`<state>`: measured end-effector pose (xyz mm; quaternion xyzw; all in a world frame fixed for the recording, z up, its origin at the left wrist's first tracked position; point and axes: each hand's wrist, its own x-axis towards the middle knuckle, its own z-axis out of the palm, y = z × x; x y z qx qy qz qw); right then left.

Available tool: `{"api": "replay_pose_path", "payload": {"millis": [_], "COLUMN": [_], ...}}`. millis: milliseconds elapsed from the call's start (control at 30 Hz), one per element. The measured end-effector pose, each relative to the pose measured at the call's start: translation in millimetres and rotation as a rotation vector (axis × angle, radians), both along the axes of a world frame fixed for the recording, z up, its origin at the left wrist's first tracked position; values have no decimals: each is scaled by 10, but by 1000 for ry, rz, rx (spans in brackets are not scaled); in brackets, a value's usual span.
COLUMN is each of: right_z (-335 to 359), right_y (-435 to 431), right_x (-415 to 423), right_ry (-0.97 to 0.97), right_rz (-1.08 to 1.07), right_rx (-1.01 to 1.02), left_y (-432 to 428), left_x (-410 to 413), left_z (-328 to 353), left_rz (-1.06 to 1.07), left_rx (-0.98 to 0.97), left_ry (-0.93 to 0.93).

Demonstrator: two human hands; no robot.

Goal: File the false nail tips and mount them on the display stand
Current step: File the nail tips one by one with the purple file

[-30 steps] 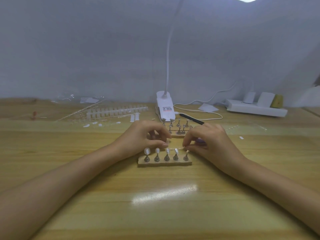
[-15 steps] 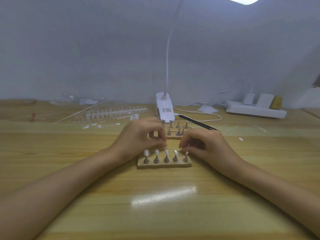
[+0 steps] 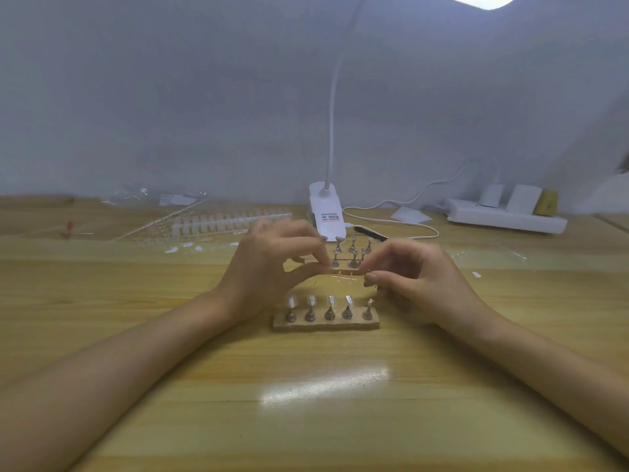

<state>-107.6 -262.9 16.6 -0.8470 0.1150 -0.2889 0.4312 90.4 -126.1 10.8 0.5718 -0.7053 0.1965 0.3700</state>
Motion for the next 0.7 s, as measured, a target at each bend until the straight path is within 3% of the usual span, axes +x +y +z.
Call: {"api": "replay_pose_path", "payload": {"millis": [100,200,433,700], "right_z": [9,-20,-62,-25], "right_y": [2,-13,-62,-27], "right_x": [-30,-42,-70,-78], "right_ry": [-61,-103,-108,-133], "right_rz": [-19,-1,50,53], "right_rx": [-421,-704,-866,-1000], "left_y": [-14,-42,-41,-62], "left_x": [14,20,28,17], "left_z": [-4,-14,-6,-3], "left_rz": [-127,-138,-143,-95], "left_rx": [172,312,487,617], "left_ry": [362,518,733,817]}}
